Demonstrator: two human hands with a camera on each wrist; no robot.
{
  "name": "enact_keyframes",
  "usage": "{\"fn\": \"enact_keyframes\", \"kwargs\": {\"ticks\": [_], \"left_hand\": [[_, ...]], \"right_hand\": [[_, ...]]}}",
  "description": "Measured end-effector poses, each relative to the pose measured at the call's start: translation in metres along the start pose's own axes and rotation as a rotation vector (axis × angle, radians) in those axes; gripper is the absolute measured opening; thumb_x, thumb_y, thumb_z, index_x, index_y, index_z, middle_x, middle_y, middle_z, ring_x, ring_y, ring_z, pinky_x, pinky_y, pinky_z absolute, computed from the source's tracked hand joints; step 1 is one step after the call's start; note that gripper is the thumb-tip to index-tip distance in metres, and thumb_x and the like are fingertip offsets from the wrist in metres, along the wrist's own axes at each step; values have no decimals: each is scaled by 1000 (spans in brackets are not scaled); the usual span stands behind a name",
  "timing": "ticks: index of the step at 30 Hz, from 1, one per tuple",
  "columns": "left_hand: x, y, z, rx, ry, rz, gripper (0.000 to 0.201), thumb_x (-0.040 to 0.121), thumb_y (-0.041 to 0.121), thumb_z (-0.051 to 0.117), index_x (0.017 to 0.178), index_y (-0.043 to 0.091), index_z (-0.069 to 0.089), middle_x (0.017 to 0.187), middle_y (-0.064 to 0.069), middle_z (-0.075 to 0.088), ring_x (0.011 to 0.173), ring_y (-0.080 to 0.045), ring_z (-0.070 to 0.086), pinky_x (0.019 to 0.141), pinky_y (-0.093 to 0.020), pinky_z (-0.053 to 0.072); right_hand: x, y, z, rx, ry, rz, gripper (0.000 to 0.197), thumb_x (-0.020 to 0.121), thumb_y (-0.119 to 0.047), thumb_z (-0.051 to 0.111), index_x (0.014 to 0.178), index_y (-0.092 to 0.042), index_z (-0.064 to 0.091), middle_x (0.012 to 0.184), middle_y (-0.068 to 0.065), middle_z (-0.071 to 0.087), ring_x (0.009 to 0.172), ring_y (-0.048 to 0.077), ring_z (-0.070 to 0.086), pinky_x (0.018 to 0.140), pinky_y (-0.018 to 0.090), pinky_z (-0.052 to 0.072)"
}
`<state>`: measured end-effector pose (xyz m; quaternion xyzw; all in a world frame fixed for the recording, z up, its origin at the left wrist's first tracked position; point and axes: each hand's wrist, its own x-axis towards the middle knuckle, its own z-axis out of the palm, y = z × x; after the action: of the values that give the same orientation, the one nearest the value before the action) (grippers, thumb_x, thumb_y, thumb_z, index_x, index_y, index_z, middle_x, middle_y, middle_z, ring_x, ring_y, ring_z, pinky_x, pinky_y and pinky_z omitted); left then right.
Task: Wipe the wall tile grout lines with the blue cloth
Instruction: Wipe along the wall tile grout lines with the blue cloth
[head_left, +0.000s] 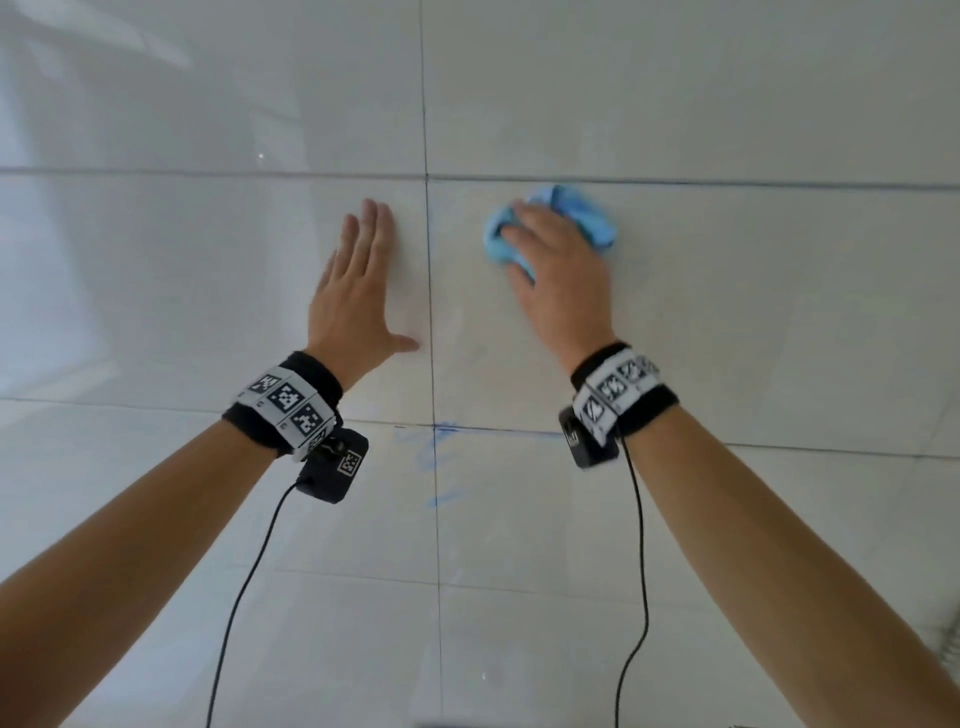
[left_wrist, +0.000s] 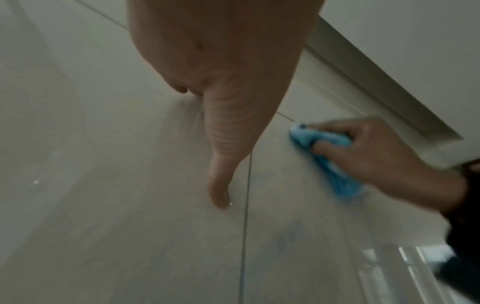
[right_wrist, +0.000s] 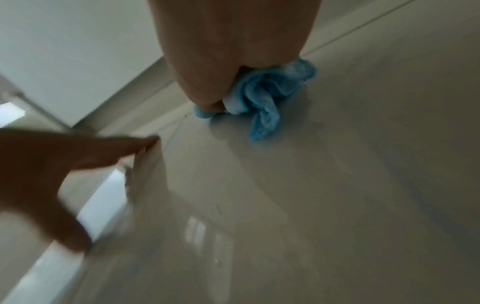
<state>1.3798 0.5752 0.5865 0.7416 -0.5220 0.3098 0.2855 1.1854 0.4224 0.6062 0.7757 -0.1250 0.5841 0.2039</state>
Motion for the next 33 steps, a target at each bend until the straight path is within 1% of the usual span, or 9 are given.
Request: {"fn": "enact_keyframes", "kwargs": {"ticks": [4, 7, 10, 13, 16, 21, 26, 31, 33], "left_hand": [[1, -16, -6, 55, -29, 69, 158, 57, 39, 100, 166, 21, -13, 175, 3, -13, 162, -20, -5, 131, -41, 18], [0, -25, -6, 65, -21, 103, 156, 59, 37, 100, 167, 24, -12, 175, 7, -11, 162, -17, -3, 125, -39, 32], [-1, -25, -4, 53, -17, 113, 155, 60, 38, 100, 166, 27, -12, 174, 11, -13, 161, -15, -4, 111, -37, 47], [-4, -26, -5, 52, -18, 116, 154, 60, 39, 99, 166, 28, -12, 174, 12, -13, 161, -14, -4, 105, -36, 51], [-4, -28, -5, 48, -23, 123, 152, 62, 39, 98, 166, 29, -13, 174, 14, -14, 161, -13, -4, 104, -37, 52], [-6, -35, -3, 50, -8, 140, 150, 63, 41, 97, 167, 28, -11, 174, 12, -12, 161, -15, -2, 103, -36, 52], [-8, -37, -1, 52, -6, 158, 148, 64, 43, 96, 167, 25, -9, 175, 9, -11, 162, -16, -3, 103, -32, 51], [-9, -39, 0, 43, -13, 152, 149, 64, 41, 96, 167, 25, -9, 175, 10, -11, 162, -15, -3, 100, -31, 52], [-11, -40, 1, 41, -15, 151, 148, 63, 42, 97, 167, 25, -8, 175, 10, -10, 162, -15, -2, 100, -31, 52]], "right_hand": [[47, -22, 7, -75, 68, 50, 24, 87, -21, 64, 106, -13, 76, 119, 1, 73, 106, 25, 67, 88, 35, 54], [29, -20, 15, -46, 54, 3, 31, 88, -15, 64, 117, -10, 74, 134, 6, 68, 123, 28, 62, 108, 35, 44], [13, -19, 21, -89, -48, -167, 34, 86, -10, 73, 119, -9, 74, 135, 7, 68, 126, 27, 61, 112, 31, 37], [32, -25, 20, -209, -154, -266, 32, 87, -10, 70, 119, -11, 72, 133, 5, 67, 121, 27, 60, 100, 35, 48], [63, -44, 13, -292, -130, -114, 28, 89, -7, 64, 116, -11, 70, 133, 5, 62, 116, 29, 57, 74, 31, 54], [46, -58, 35, -291, -150, -113, 33, 91, -7, 66, 124, -6, 65, 136, 8, 61, 123, 31, 54, 88, 44, 58], [18, -64, 35, -349, -314, -360, 39, 85, -9, 68, 124, -12, 68, 132, 4, 63, 119, 28, 59, 82, 42, 58], [64, -60, 26, -257, -111, -100, 26, 92, -9, 55, 113, -13, 70, 127, 3, 66, 116, 30, 60, 83, 43, 57], [55, -65, 35, -270, -81, -88, 26, 93, -7, 56, 115, -11, 69, 130, 4, 65, 119, 30, 57, 87, 45, 56]]}}
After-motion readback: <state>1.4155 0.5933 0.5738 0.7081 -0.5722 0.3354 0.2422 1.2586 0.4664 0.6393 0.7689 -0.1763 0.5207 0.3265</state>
